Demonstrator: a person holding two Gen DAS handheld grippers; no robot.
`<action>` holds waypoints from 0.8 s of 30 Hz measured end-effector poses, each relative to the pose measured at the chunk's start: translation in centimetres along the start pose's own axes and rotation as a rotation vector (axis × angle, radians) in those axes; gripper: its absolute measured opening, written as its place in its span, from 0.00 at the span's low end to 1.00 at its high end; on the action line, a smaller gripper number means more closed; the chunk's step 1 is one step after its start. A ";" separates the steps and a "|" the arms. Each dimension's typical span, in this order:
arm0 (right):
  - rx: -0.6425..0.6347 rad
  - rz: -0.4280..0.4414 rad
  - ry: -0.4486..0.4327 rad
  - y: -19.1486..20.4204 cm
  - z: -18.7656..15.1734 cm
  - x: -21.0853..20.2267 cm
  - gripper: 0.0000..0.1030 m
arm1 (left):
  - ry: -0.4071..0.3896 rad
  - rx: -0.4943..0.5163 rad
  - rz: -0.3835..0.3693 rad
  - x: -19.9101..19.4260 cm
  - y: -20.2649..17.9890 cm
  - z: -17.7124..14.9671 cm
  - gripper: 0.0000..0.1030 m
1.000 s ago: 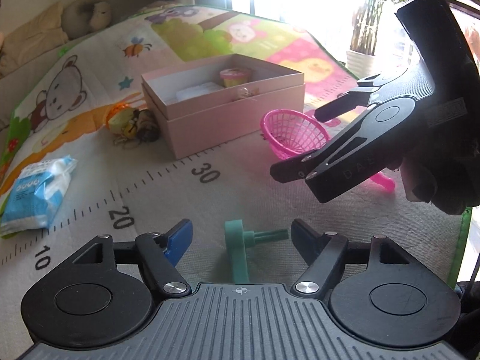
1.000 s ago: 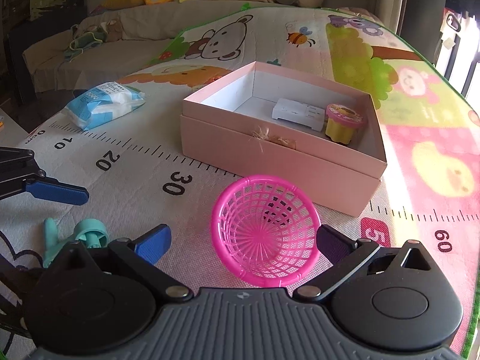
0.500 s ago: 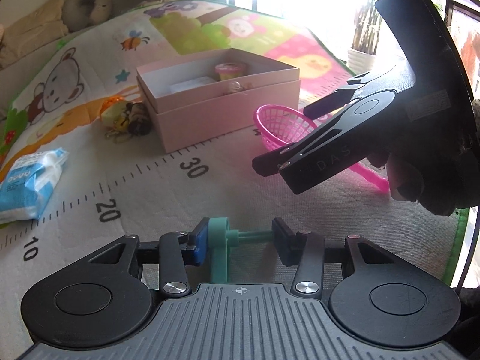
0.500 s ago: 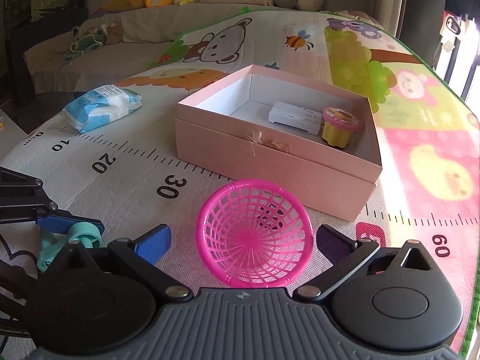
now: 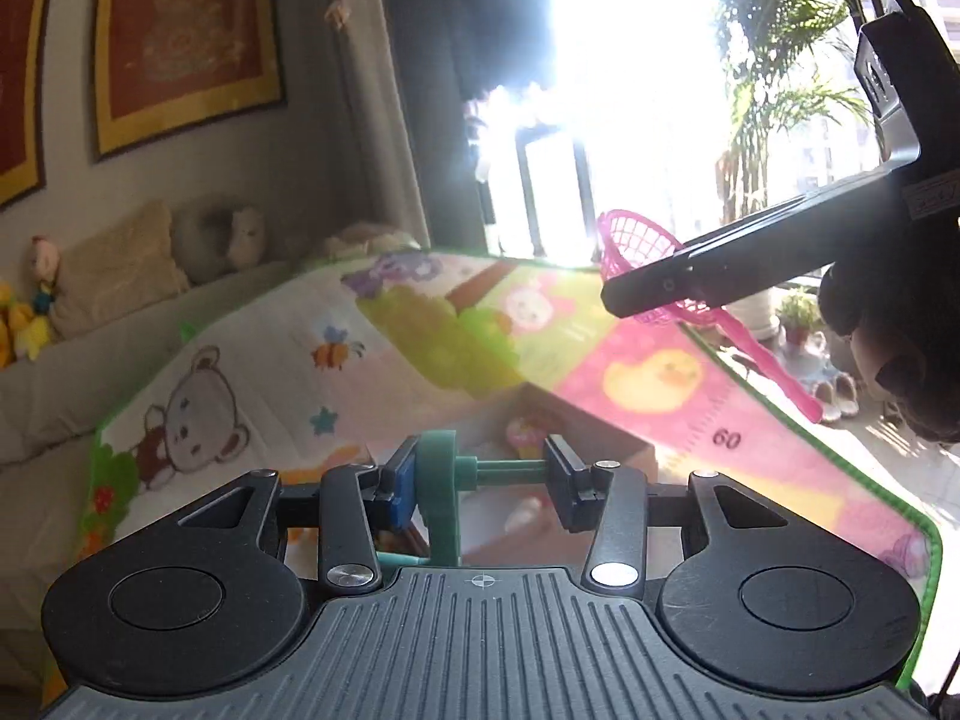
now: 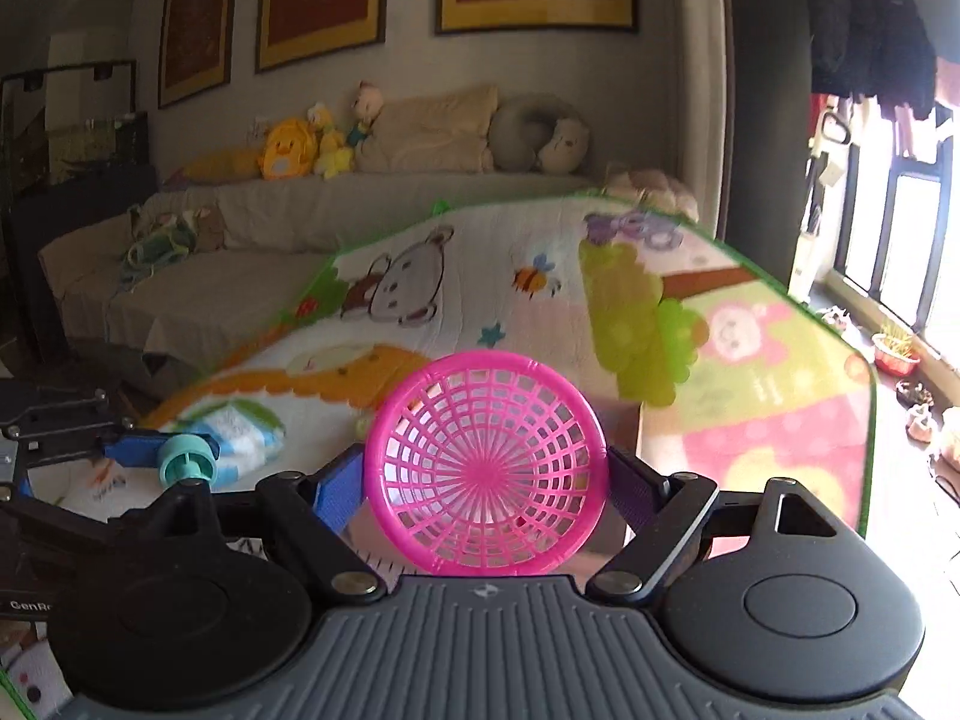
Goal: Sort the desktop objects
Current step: 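Lift the pink scoop with the right tool while left tool lifts the teal toy, then drop the scoop into the pink box with right tool while left tool drops the teal toy in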
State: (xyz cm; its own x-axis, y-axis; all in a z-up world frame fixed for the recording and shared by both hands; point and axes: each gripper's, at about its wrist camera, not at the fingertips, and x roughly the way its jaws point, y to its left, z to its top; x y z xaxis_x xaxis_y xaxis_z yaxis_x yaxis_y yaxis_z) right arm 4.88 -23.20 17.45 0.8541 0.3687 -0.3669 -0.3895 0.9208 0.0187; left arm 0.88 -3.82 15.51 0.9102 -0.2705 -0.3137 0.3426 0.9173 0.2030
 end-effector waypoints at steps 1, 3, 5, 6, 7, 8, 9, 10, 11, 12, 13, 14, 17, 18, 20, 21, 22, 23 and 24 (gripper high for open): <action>0.027 -0.010 -0.038 -0.8 1.9 -0.4 0.81 | -0.021 0.004 0.021 0.7 0.2 1.3 0.46; 0.075 -0.022 -0.062 -2.1 4.3 -0.1 0.81 | -0.038 -0.008 0.046 2.9 0.6 3.2 0.46; 0.101 -0.039 -0.062 -3.1 5.6 1.0 0.81 | -0.030 -0.037 0.059 5.8 0.9 4.2 0.46; 0.107 -0.053 -0.057 -3.5 5.8 1.8 0.81 | -0.018 -0.065 0.051 7.3 1.2 4.5 0.46; 0.111 -0.066 -0.049 -3.8 5.9 2.6 0.81 | 0.000 -0.109 0.035 9.0 1.6 4.5 0.46; 0.118 -0.075 -0.039 -4.1 5.8 3.5 0.81 | 0.021 -0.162 0.014 10.6 2.0 4.4 0.47; 0.130 -0.078 -0.026 -4.5 5.7 4.5 0.81 | 0.039 -0.205 -0.008 12.0 2.4 4.1 0.49; 0.144 -0.081 -0.011 -4.8 5.5 5.6 0.81 | 0.056 -0.235 -0.024 13.2 2.9 3.8 0.60; 0.158 -0.084 0.003 -5.1 5.3 6.5 0.81 | 0.061 -0.258 -0.028 13.9 3.4 3.3 0.71; 0.171 -0.085 0.017 -5.4 5.0 7.5 0.81 | 0.051 -0.275 -0.028 13.9 4.1 2.7 0.76; 0.181 -0.083 0.028 -5.6 4.8 8.4 0.81 | 0.038 -0.285 -0.026 13.6 4.8 2.0 0.84; 0.184 -0.082 0.038 -5.6 4.5 9.2 0.81 | 0.029 -0.291 -0.019 13.2 5.3 1.4 0.91; 0.180 -0.070 0.057 -5.6 3.9 11.5 0.81 | 0.042 -0.329 0.025 10.9 7.2 -1.7 0.95; 0.183 -0.062 0.071 -5.5 3.6 12.6 0.81 | 0.060 -0.340 0.023 10.3 7.4 -2.8 0.95; 0.198 -0.052 0.102 -5.2 3.2 14.6 0.81 | 0.101 -0.339 0.030 9.0 7.7 -5.8 0.97; 0.212 -0.044 0.124 -5.0 2.9 15.7 0.81 | 0.126 -0.323 0.042 8.5 7.5 -7.3 0.97; 0.228 -0.036 0.148 -4.9 2.7 16.8 0.81 | 0.149 -0.302 0.058 8.1 7.3 -8.7 0.97; 0.247 -0.024 0.175 -4.7 2.5 17.9 0.81 | 0.172 -0.282 0.076 7.8 7.1 -10.0 0.97; 0.268 -0.012 0.200 -4.5 2.2 18.9 0.81 | 0.196 -0.274 0.089 7.7 7.0 -11.1 0.97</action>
State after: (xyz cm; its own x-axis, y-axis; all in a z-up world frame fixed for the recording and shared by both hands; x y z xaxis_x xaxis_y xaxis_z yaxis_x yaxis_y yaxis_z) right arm 23.56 -20.05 12.48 0.7633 0.3498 -0.5431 -0.2526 0.9354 0.2474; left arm 7.68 3.75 4.21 0.8625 -0.1486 -0.4837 0.1641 0.9864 -0.0104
